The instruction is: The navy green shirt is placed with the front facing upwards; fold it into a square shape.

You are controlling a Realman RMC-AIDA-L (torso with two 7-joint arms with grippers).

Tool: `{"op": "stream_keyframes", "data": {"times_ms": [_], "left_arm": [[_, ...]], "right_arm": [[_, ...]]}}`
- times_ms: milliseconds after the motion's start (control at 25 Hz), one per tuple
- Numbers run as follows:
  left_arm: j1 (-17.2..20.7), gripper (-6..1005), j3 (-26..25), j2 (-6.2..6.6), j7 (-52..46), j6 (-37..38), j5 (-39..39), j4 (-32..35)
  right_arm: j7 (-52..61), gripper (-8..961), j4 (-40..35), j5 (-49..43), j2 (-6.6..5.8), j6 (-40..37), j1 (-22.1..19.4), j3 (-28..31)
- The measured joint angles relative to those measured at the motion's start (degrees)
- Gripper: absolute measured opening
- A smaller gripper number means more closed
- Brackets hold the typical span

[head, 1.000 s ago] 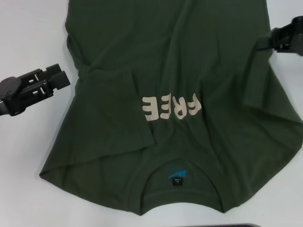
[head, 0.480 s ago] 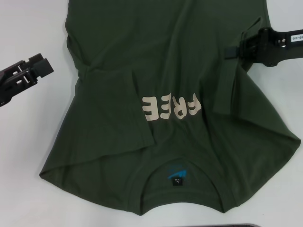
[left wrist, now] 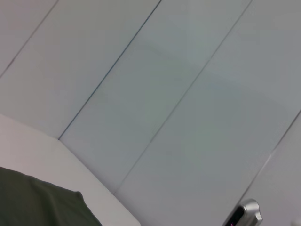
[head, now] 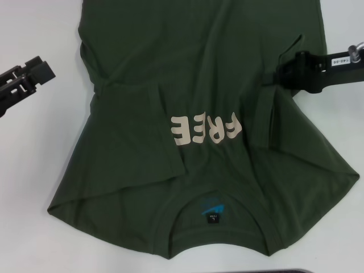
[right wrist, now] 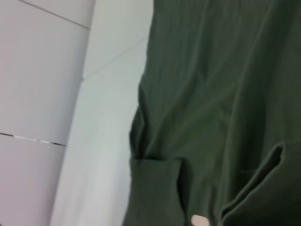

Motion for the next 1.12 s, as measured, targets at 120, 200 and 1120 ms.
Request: {"op": "stream_keyframes", "data": {"times_ms": [120, 200, 1120], "left_arm": [[0.34, 594, 0.0, 0.0, 0.0, -0.16, -0.46, 0.0], [0.64, 594, 0.01, 0.0, 0.0, -0.25, -0.51, 0.0], [1.94, 598, 0.01, 0.46, -1.45, -0.5, -2.68, 0.0]], "right_arm": [[-0.05, 17, 0.35, 0.05, 0.11, 1.59, 0.2, -1.39], [-0.06, 32, 0.39, 0.1, 0.24, 2.07, 0.24, -1.46], [-3.25, 767, -3.28, 4.73, -4.74, -4.55, -1.81, -2.74]]}}
